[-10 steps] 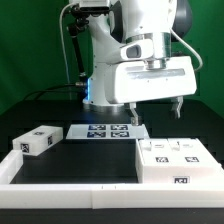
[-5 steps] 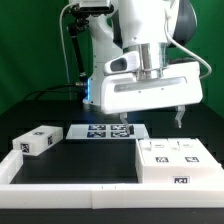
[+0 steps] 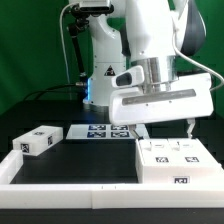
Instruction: Assemble cabinet
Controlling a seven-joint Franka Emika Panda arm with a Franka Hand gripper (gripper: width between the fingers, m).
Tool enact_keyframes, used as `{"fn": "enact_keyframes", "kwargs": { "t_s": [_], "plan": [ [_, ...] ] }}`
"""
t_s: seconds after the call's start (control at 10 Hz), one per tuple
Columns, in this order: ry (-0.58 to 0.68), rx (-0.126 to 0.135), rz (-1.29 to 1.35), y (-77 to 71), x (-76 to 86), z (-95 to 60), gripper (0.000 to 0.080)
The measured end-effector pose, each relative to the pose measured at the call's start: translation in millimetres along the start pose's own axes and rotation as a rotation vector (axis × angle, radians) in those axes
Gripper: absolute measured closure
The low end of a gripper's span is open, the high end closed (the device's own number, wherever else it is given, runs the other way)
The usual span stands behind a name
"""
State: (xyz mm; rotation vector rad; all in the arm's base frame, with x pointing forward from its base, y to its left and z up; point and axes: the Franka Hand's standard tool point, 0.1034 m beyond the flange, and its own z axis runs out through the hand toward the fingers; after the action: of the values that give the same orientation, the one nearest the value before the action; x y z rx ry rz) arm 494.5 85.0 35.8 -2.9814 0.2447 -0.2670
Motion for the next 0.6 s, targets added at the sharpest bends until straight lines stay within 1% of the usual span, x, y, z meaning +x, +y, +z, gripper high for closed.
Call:
{"fn": "enact_keyframes", "kwargs": {
  "t_s": [0.3,0.4,0.5,0.6],
  "plan": [
    [0.000,0.000,-0.010,0.4,-0.2,0.2,0.0002],
    [0.002,-0.002,-0.045,3.3,-0.8,1.7,0.0002],
    [0.009,-0.004,-0.043,7.8,-1.9,9.6,0.0002],
    [-0.002,-0.004,-0.039,8.5,-3.9,18.7,0.0002]
  ]
}}
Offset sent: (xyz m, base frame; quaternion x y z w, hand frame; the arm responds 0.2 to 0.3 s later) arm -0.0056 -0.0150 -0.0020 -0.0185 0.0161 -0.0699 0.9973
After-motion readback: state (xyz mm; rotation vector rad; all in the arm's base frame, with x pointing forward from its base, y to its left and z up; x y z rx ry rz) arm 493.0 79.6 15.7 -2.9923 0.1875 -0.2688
